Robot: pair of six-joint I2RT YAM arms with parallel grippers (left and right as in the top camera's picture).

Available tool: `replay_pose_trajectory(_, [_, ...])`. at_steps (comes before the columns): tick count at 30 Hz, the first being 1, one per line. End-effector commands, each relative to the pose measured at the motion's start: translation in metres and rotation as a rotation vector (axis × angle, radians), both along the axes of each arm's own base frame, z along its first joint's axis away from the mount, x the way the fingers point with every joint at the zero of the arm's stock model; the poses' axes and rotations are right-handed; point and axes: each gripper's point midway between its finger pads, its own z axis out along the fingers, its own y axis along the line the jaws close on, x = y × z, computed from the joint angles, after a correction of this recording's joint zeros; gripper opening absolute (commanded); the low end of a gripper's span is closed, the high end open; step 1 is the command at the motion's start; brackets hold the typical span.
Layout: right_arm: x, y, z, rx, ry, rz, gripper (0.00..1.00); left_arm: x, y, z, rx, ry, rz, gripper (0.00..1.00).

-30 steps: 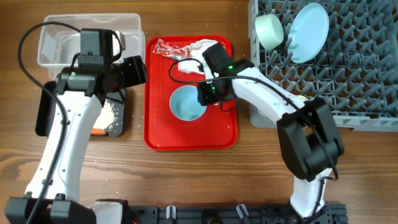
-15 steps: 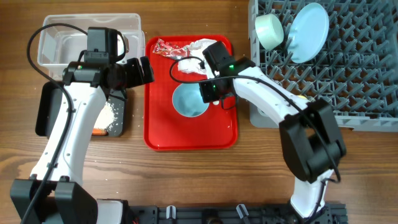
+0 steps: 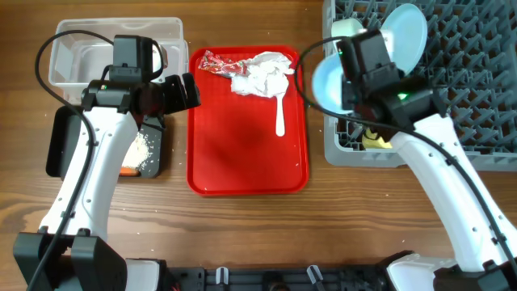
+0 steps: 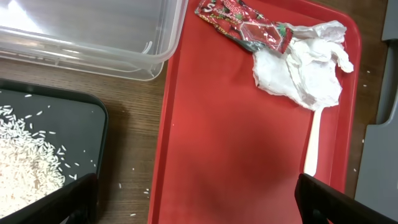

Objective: Sort waste into correct bins and load items into the dishwasher rack
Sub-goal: 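Grasp the blue bowl with the right gripper and place it in the rack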

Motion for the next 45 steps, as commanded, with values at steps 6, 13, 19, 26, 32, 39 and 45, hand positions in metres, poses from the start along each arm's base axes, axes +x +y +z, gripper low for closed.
replay_pose_trajectory(6, [-0.006,-0.074,0.044,-0.327,-0.157,-0.283,0.04,0.004,-0.001,0.0,-0.012,-0.006,-0.001,1.0])
replay_pose_trajectory(13, [0.006,-0.081,0.033,-0.556,-0.037,-0.225,0.04,0.004,-0.001,0.0,-0.012,-0.007,-0.001,1.0])
replay_pose_trajectory(19, [0.02,-0.077,0.003,-0.598,0.043,-0.203,0.04,0.01,-0.002,0.003,-0.014,-0.033,-0.001,1.0])
replay_pose_trajectory(26, [0.047,-0.07,-0.033,-0.704,0.136,-0.13,0.04,0.011,-0.002,0.004,-0.014,-0.038,-0.001,1.0])
replay_pose_trajectory(32, [0.068,-0.068,-0.043,-0.812,0.15,-0.108,0.04,0.011,-0.002,0.004,-0.014,-0.038,-0.001,1.0])
replay_pose_trajectory(39, [0.073,-0.046,-0.068,-0.732,0.18,-0.002,0.04,0.011,-0.002,0.004,-0.014,-0.041,-0.001,1.0])
replay_pose_trajectory(45, [0.07,-0.01,-0.085,-0.66,0.199,0.122,0.13,0.012,-0.002,0.004,-0.015,-0.041,-0.001,1.0])
